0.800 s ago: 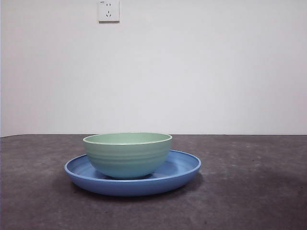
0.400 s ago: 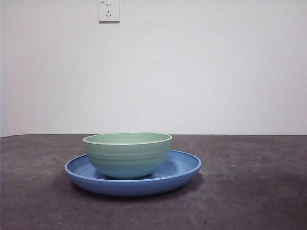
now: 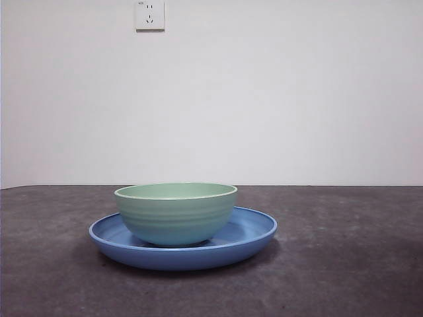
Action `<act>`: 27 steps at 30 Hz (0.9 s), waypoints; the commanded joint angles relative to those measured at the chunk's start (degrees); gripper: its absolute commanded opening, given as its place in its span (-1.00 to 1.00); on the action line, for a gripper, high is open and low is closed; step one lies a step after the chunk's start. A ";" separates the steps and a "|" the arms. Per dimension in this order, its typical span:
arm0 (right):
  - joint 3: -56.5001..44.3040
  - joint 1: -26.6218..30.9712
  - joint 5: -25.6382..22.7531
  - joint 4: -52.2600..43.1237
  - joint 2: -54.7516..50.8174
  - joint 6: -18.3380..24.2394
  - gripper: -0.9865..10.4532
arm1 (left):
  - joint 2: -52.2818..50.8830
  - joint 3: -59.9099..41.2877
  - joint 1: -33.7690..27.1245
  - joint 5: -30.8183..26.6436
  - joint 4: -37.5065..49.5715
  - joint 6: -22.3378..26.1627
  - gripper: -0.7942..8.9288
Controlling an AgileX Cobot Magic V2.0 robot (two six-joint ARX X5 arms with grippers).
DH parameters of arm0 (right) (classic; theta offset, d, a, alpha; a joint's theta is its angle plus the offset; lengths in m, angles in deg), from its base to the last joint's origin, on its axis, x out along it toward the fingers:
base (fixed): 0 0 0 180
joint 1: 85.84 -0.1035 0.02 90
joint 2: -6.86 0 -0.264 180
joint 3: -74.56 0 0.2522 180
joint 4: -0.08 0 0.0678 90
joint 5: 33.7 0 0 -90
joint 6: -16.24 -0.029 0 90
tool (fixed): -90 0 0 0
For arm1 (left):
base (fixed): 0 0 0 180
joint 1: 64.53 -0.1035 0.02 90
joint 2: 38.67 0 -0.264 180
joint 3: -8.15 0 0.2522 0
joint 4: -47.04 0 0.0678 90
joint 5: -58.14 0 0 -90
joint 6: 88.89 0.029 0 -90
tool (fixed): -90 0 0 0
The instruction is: Place the green bowl on the blue plate
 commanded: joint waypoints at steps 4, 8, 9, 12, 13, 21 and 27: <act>-0.31 0.15 -0.20 -0.79 -0.13 -1.14 -0.78 | -0.07 -1.16 0.09 -0.04 -0.42 0.72 -0.78; -0.31 0.15 -0.20 -0.77 -0.13 -1.16 -0.78 | -0.07 -1.16 0.09 -0.02 -0.42 0.72 -0.78; -0.31 0.15 -0.20 -0.77 -0.13 -1.16 -0.78 | -0.07 -1.18 0.09 -0.02 -0.42 0.72 -0.79; -0.31 0.15 -0.20 -0.77 -0.13 -1.16 -0.78 | -0.07 -1.18 0.09 -0.04 -0.42 0.72 -0.78; -0.31 0.15 -0.20 -0.77 -0.13 -1.16 -0.78 | -0.07 -1.18 0.09 -0.02 -0.42 0.72 -0.78; -0.31 0.15 -0.20 -0.77 -0.13 -1.16 -0.78 | -0.07 -1.16 0.09 -0.04 -0.42 0.72 -0.78; -0.31 0.15 -0.20 -0.77 -0.13 -1.16 -0.78 | -0.07 -1.18 0.09 -0.04 -0.42 0.72 -0.78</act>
